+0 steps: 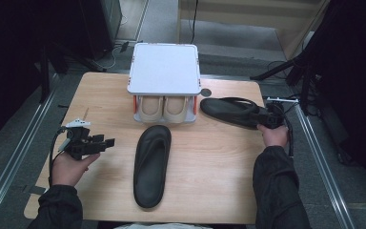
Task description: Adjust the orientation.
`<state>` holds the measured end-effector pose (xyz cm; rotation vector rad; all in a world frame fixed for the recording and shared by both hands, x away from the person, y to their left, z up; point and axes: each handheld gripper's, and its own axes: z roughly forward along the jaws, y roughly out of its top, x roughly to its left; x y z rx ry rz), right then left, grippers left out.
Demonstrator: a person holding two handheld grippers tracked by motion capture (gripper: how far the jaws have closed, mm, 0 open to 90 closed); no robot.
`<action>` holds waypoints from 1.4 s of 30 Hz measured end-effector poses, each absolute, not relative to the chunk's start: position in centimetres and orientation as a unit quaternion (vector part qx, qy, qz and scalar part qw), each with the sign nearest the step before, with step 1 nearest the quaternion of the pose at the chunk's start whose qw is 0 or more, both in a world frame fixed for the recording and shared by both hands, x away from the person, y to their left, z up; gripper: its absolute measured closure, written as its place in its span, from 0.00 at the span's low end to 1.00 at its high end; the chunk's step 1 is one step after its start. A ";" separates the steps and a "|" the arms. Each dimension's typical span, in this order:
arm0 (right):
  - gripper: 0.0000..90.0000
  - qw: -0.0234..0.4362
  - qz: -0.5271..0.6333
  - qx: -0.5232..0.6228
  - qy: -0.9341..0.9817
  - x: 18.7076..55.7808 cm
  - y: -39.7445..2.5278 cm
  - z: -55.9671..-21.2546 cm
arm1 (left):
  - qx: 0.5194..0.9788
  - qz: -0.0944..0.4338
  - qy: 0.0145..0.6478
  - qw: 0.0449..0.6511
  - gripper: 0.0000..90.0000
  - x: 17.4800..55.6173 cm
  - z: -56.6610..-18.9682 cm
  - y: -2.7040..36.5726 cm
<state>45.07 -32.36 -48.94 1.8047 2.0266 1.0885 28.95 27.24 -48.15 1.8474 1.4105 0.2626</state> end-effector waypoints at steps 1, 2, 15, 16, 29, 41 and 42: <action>1.00 0.111 0.374 0.606 0.694 44.9 -31.8 -48.6 | 0.727 0.103 0.554 0.391 0.50 29.0 -48.2 27.2; 1.00 0.115 0.375 0.598 0.700 44.8 -31.2 -48.3 | 0.728 0.103 0.554 0.390 0.50 28.9 -48.2 27.2; 1.00 0.105 0.375 0.555 0.735 46.3 -25.7 -48.4 | 0.724 0.105 0.561 0.387 0.50 28.2 -48.3 27.6; 1.00 0.107 0.376 0.551 0.737 46.4 -25.4 -48.4 | 0.723 0.105 0.562 0.387 0.50 28.1 -48.3 27.7; 1.00 0.119 0.368 0.549 0.741 48.0 -22.8 -49.1 | 0.714 0.110 0.577 0.381 0.50 26.7 -48.5 28.6; 1.00 0.119 0.356 0.549 0.747 48.2 -22.7 -49.6 | 0.714 0.106 0.577 0.381 0.49 26.9 -48.6 28.6; 1.00 0.118 0.356 0.550 0.746 48.2 -22.7 -49.6 | 0.715 0.107 0.576 0.382 0.49 26.9 -48.6 28.6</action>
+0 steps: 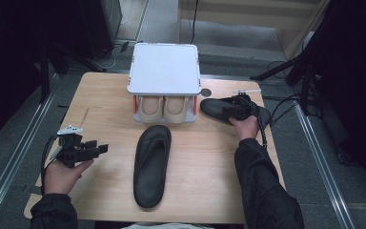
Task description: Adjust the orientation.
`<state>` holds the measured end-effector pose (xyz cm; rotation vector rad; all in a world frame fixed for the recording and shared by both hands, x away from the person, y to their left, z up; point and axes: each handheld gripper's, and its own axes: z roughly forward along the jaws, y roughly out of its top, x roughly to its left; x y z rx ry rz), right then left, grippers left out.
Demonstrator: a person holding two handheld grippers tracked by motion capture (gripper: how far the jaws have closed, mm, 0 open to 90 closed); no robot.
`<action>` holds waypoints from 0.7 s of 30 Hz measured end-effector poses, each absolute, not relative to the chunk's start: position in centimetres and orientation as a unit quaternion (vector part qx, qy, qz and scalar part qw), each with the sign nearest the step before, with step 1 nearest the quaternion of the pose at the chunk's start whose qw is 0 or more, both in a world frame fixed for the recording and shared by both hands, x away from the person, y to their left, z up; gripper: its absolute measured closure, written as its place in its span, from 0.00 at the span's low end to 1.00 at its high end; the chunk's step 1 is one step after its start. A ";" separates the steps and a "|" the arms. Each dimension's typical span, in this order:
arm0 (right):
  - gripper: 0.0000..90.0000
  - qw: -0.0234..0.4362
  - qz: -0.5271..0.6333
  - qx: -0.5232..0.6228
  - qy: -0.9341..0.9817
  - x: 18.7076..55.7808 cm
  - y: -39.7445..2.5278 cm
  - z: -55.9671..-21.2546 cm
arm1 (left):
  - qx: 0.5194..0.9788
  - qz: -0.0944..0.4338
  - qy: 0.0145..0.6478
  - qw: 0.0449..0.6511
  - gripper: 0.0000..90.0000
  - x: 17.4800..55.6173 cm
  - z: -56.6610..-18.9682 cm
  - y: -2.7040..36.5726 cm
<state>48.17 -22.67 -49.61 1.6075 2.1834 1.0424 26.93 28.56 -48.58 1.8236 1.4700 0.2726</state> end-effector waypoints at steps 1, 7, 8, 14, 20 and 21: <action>1.00 0.119 0.356 0.548 0.747 48.1 -22.7 -49.6 | 0.715 0.106 0.576 0.381 0.49 27.0 -48.6 28.5; 1.00 0.120 0.353 0.544 0.752 47.6 -22.8 -49.6 | 0.719 0.102 0.571 0.384 0.49 27.5 -48.6 28.2; 1.00 0.120 0.353 0.545 0.751 47.5 -22.8 -49.6 | 0.720 0.100 0.570 0.385 0.49 27.6 -48.6 28.1; 1.00 0.118 0.350 0.538 0.758 46.8 -22.9 -49.5 | 0.726 0.098 0.560 0.387 0.49 28.4 -48.5 27.6; 1.00 0.111 0.360 0.534 0.756 46.0 -23.4 -49.7 | 0.732 0.091 0.552 0.388 0.48 29.2 -48.4 27.0; 1.00 0.109 0.358 0.536 0.757 45.8 -23.4 -49.6 | 0.734 0.090 0.549 0.388 0.48 29.4 -48.4 26.9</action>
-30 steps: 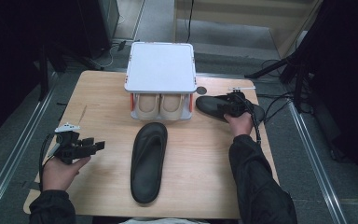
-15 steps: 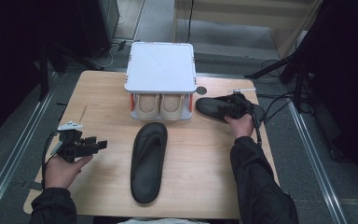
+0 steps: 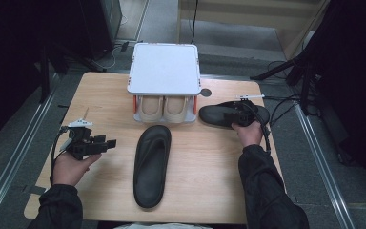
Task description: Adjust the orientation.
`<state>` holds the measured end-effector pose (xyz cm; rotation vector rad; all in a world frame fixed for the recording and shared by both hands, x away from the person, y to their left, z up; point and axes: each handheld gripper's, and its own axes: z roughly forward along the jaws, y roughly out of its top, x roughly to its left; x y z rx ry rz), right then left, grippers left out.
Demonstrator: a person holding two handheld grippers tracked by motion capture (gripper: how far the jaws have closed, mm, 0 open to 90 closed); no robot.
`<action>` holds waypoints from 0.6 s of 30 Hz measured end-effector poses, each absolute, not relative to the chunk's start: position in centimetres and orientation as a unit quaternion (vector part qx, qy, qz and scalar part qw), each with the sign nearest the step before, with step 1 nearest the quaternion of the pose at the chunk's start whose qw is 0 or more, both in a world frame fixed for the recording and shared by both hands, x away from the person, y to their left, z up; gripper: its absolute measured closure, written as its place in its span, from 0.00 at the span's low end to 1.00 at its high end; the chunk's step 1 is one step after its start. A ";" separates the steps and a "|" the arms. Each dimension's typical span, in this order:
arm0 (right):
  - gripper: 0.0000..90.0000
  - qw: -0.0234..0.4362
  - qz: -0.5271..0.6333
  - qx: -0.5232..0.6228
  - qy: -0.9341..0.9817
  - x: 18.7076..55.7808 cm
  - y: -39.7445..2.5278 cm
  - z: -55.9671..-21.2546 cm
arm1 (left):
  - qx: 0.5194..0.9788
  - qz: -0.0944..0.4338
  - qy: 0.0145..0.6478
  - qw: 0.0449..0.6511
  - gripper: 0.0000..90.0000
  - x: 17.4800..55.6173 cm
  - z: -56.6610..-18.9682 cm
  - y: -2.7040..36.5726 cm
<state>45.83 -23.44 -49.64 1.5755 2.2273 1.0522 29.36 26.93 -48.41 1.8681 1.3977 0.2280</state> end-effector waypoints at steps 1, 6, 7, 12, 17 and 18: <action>1.00 0.108 0.356 0.536 0.758 45.7 -23.5 -49.6 | 0.734 0.090 0.549 0.390 0.48 29.5 -48.4 26.8; 1.00 0.105 0.358 0.535 0.758 44.9 -23.8 -49.6 | 0.737 0.087 0.543 0.393 0.48 30.3 -48.2 26.5; 1.00 0.103 0.359 0.533 0.759 44.8 -23.9 -49.7 | 0.736 0.088 0.544 0.394 0.48 30.4 -48.2 26.5; 1.00 0.097 0.361 0.535 0.758 43.9 -24.4 -49.7 | 0.739 0.086 0.542 0.391 0.49 31.3 -48.1 26.3; 1.00 0.091 0.363 0.534 0.758 43.1 -24.9 -49.6 | 0.738 0.084 0.545 0.390 0.49 32.1 -48.0 26.4; 1.00 0.091 0.363 0.534 0.758 43.0 -25.1 -49.6 | 0.738 0.083 0.546 0.389 0.49 32.2 -48.0 26.4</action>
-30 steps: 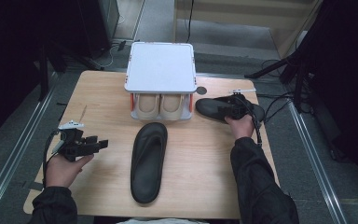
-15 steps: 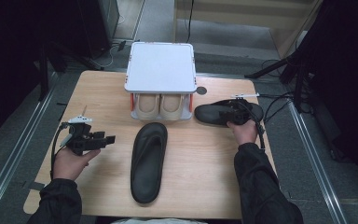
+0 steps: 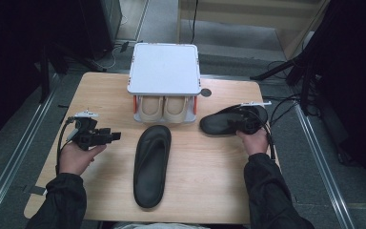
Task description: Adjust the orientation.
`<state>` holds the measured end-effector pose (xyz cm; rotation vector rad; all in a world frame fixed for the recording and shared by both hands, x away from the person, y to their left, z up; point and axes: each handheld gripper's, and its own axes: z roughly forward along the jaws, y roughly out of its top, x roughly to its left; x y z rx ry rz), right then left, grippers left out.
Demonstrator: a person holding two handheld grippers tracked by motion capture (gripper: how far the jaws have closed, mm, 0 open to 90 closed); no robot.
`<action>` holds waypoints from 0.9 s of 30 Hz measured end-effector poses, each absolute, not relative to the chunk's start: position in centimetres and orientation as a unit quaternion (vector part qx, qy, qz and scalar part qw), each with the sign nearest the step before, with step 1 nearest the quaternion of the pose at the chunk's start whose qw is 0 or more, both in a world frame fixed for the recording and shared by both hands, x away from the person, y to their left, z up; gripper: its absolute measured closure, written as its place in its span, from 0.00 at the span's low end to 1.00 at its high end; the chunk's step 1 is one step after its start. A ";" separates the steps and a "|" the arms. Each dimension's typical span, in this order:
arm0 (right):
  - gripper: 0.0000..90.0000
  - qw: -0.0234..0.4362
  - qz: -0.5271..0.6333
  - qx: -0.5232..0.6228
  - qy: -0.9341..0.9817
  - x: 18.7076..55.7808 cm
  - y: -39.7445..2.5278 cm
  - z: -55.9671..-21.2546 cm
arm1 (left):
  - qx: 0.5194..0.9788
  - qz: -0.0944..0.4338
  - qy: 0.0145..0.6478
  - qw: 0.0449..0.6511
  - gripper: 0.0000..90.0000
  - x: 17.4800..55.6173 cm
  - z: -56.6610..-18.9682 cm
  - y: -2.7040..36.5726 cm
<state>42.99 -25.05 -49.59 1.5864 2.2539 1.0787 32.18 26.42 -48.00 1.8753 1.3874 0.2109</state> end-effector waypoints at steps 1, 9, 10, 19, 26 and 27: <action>1.00 0.090 0.362 0.534 0.758 42.8 -25.2 -49.6 | 0.737 0.084 0.547 0.389 0.49 32.3 -48.0 26.5; 1.00 0.090 0.365 0.539 0.754 41.6 -26.3 -49.4 | 0.734 0.079 0.547 0.395 0.49 33.2 -47.9 26.6; 1.00 0.091 0.365 0.540 0.753 41.5 -26.3 -49.4 | 0.734 0.078 0.547 0.395 0.49 33.3 -47.9 26.4; 1.00 0.091 0.357 0.544 0.754 40.7 -26.9 -49.2 | 0.736 0.076 0.545 0.394 0.49 33.5 -47.9 26.2; 1.00 0.099 0.352 0.539 0.758 40.4 -26.8 -48.9 | 0.738 0.075 0.543 0.395 0.49 33.4 -47.9 26.1; 1.00 0.099 0.356 0.541 0.756 40.3 -26.9 -48.7 | 0.738 0.075 0.542 0.394 0.49 33.4 -47.8 26.1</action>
